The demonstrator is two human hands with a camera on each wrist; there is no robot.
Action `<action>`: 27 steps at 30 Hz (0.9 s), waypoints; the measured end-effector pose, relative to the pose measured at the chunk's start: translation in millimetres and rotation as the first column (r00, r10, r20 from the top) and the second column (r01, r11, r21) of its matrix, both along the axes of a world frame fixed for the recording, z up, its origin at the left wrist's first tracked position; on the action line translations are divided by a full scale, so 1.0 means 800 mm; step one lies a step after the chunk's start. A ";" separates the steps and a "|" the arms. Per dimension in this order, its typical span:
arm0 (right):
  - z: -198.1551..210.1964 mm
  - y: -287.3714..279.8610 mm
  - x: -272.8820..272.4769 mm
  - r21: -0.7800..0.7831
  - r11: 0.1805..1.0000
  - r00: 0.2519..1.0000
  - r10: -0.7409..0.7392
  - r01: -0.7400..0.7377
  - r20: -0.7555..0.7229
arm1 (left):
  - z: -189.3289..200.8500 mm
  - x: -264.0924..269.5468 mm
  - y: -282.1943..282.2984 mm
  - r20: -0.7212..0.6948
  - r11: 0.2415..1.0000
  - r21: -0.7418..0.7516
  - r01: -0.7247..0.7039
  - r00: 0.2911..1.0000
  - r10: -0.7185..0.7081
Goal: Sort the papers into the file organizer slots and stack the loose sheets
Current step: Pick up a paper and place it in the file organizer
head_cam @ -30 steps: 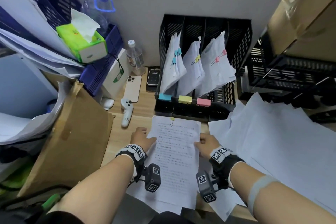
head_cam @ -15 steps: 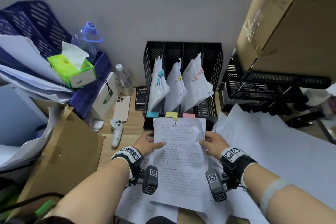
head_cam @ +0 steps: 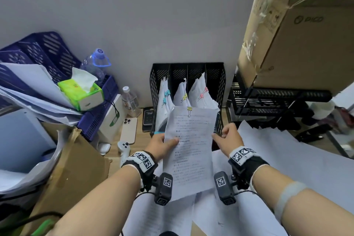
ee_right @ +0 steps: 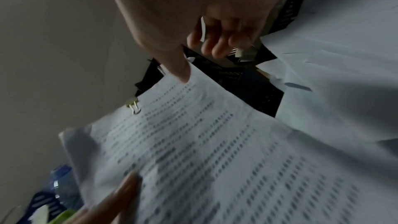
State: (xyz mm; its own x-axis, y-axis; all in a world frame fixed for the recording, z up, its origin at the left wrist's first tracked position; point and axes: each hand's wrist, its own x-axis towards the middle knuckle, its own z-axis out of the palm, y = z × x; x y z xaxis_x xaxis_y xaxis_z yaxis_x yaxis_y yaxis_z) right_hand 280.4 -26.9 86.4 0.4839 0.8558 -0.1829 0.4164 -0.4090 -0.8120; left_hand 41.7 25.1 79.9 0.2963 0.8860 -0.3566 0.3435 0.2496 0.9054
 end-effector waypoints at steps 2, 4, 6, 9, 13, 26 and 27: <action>0.021 -0.003 -0.018 -0.113 0.967 0.947 0.193 -0.228 -0.258 | 0.020 0.015 0.004 -0.050 0.989 0.113 0.095 0.995 -0.090; 0.040 -0.009 -0.043 -0.167 0.887 0.826 0.312 -0.430 -0.469 | 0.031 0.033 0.003 -0.087 0.945 0.169 0.282 0.959 -0.270; 0.047 -0.011 -0.058 -0.161 0.882 0.807 0.315 -0.444 -0.499 | 0.037 0.047 0.000 -0.104 0.872 0.166 0.460 0.888 -0.448; 0.041 -0.002 -0.052 -0.214 0.946 0.937 0.171 -0.242 -0.306 | 0.041 0.058 0.004 -0.016 0.868 -0.049 0.495 0.868 -0.496; 0.034 0.001 -0.023 -0.301 0.936 0.982 0.187 -0.185 -0.023 | 0.040 0.065 0.035 -0.082 0.917 -0.034 0.397 0.914 -0.398; 0.166 0.013 -0.019 -0.075 0.903 0.905 0.424 -0.422 0.017 | 0.033 0.083 0.133 -0.853 0.769 0.188 0.610 0.490 -0.180; 0.170 0.021 -0.020 -0.075 0.897 0.898 0.439 -0.436 0.027 | 0.032 0.077 0.137 -0.846 0.784 0.221 0.580 0.514 -0.142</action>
